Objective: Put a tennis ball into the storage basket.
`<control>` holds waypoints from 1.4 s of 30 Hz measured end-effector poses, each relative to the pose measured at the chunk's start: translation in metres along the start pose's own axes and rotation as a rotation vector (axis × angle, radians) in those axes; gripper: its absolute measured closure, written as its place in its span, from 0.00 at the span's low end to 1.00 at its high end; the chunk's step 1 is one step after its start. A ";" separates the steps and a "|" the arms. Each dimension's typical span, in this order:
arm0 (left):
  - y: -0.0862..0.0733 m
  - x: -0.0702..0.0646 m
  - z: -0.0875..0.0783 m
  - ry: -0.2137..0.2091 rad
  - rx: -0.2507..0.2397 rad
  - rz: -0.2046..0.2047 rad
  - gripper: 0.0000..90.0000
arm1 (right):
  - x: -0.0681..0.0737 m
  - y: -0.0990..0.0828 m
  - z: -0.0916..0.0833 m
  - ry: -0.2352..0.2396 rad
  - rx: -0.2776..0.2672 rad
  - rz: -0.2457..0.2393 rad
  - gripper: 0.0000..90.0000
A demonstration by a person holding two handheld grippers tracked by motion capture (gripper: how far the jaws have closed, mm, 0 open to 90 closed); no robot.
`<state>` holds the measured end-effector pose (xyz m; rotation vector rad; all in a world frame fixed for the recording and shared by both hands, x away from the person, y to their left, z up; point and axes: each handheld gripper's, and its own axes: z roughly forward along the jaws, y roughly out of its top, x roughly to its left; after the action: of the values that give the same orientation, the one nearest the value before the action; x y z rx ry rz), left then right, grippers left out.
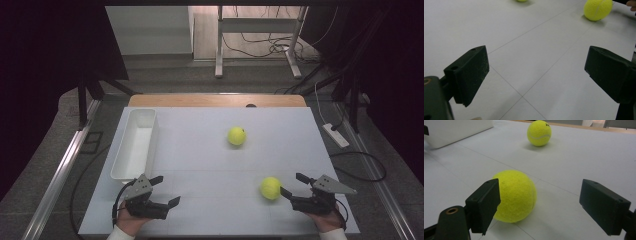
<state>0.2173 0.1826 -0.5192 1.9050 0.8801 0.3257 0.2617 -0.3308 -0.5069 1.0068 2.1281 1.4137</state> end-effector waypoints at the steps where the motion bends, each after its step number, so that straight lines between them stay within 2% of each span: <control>1: 0.000 0.000 0.000 -0.001 -0.003 -0.003 0.07 | 0.000 0.000 0.000 0.001 0.000 -0.001 0.18; 19: 0.000 -0.001 0.000 -0.001 -0.002 -0.011 0.07 | 0.001 0.000 0.001 0.001 0.000 -0.001 0.18; 35: 0.005 0.000 0.001 0.008 -0.026 -0.048 0.07 | 0.001 0.001 0.002 0.010 -0.007 -0.003 0.18; 42: 0.011 -0.003 0.004 0.010 -0.026 -0.041 0.07 | 0.002 0.002 0.003 0.019 -0.013 -0.001 0.18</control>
<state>0.2225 0.1751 -0.5116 1.8603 0.9157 0.3207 0.2629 -0.3277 -0.5064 0.9907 2.1294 1.4401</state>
